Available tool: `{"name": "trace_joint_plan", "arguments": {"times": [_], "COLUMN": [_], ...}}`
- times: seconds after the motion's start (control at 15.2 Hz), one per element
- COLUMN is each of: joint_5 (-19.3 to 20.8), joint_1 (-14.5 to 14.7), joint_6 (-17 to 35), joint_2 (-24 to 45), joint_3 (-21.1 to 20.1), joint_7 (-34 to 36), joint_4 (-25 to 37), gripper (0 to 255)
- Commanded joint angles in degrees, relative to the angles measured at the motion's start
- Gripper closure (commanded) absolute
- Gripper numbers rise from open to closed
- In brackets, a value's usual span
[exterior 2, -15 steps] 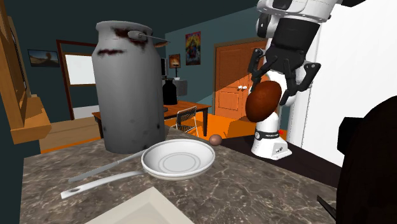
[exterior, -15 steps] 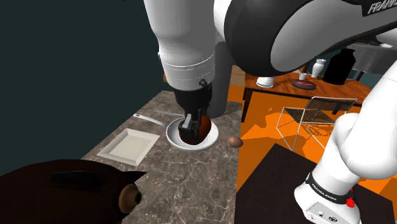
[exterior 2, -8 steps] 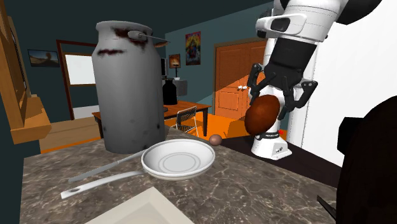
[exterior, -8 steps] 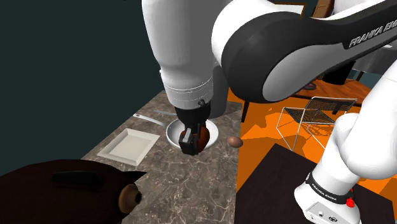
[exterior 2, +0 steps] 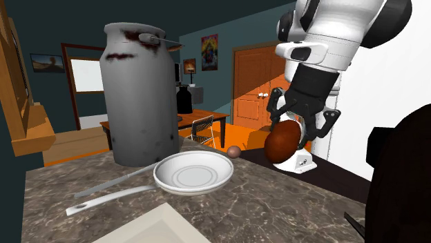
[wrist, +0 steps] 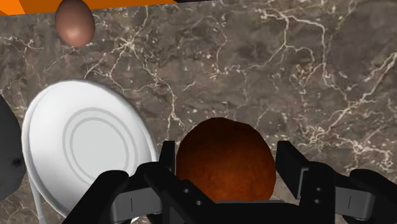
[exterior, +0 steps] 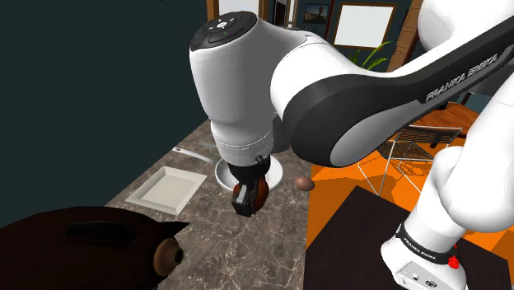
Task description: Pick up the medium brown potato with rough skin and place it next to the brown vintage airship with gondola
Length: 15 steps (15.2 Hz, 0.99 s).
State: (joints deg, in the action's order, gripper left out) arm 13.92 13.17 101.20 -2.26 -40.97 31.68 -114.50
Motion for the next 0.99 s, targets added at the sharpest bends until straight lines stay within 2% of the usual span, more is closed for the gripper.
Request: {"name": "trace_joint_plan", "arguments": {"times": [0.0, 0.92], "joint_5": [0.28, 4.56], "joint_1": [0.03, 0.34], "joint_6": [1.46, 10.59], "joint_2": [0.33, 5.56], "joint_3": [-0.06, -0.26], "joint_7": [0.56, 5.65], "joint_4": [-1.27, -7.46], "gripper": [255, 255]}}
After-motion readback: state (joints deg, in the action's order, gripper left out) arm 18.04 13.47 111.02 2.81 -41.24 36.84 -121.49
